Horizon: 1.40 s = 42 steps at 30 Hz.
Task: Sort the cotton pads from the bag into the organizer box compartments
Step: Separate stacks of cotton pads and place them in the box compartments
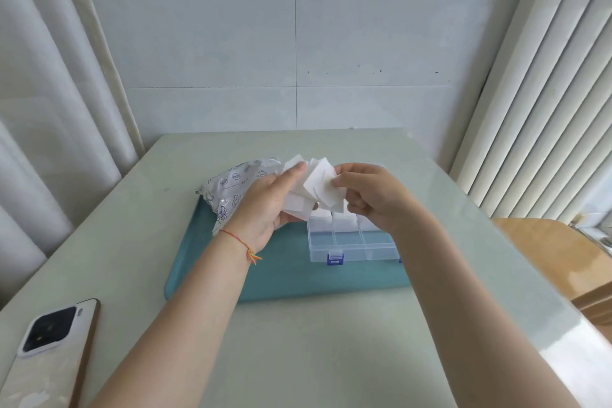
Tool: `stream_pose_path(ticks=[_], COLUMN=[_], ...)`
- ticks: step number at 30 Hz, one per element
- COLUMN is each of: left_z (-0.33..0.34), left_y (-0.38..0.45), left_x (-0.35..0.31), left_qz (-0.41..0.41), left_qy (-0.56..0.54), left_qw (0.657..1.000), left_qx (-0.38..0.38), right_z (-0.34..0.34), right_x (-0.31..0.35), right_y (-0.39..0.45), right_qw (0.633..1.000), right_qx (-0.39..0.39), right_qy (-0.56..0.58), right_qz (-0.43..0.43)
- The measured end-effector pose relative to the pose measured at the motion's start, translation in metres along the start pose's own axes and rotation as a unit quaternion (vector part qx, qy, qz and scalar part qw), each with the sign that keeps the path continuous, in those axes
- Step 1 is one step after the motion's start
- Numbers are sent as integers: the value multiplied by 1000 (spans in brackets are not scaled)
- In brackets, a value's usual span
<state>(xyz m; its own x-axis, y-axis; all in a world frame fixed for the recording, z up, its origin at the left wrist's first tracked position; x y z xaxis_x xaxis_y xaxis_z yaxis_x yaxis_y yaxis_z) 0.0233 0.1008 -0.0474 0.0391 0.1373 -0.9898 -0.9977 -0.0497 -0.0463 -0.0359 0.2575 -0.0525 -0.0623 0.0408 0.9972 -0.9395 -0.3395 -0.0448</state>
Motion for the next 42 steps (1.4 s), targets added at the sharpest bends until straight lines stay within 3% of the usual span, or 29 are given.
stream_pose_path(ticks=[12, 20, 25, 29, 33, 36, 38, 40, 42], left_z=[-7, -2, 3, 3, -1, -2, -3, -1, 2], left_y=[24, 25, 22, 22, 21, 21, 22, 20, 19], left_x=[29, 30, 27, 25, 26, 26, 26, 26, 26], left_qz=[-37, -46, -67, -53, -38, -37, -38, -42, -52], left_qy=[-71, -90, -173, -166, -140, -132, -124, -107, -89], left_qw=[994, 995, 982, 984, 989, 990, 991, 992, 992], left_qx=[-74, -16, 24, 40, 30, 29, 29, 48, 69], right_z=[-14, -7, 3, 2, -7, -27, -36, -35, -28], right_x=[-12, -8, -18, -15, 0, 14, 22, 26, 25], right_y=[10, 5, 5, 1, -1, -3, -6, -9, -10], right_qw=[991, 998, 995, 995, 976, 966, 979, 994, 997], right_qx=[-32, -16, -56, -101, -130, -173, -149, -75, -18], right_qy=[-133, 51, 79, 8, -173, -188, -125, -56, -61], right_qz=[9, 25, 39, 16, -23, -51, -63, -61, -53])
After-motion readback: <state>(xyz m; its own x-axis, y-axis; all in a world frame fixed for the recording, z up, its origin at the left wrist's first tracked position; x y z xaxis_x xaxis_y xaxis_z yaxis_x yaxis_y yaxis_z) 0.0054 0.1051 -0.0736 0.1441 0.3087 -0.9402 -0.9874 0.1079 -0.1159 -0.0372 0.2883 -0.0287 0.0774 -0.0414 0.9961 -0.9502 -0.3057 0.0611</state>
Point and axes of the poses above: each hand's wrist, its own y-axis towards the middle knuckle, its own z-axis out of the palm, x = y × z, the point moved 6 cm from there along y, towards the middle knuckle, and after that the axes turned 1 degree about -z, right-handed, at the moved point
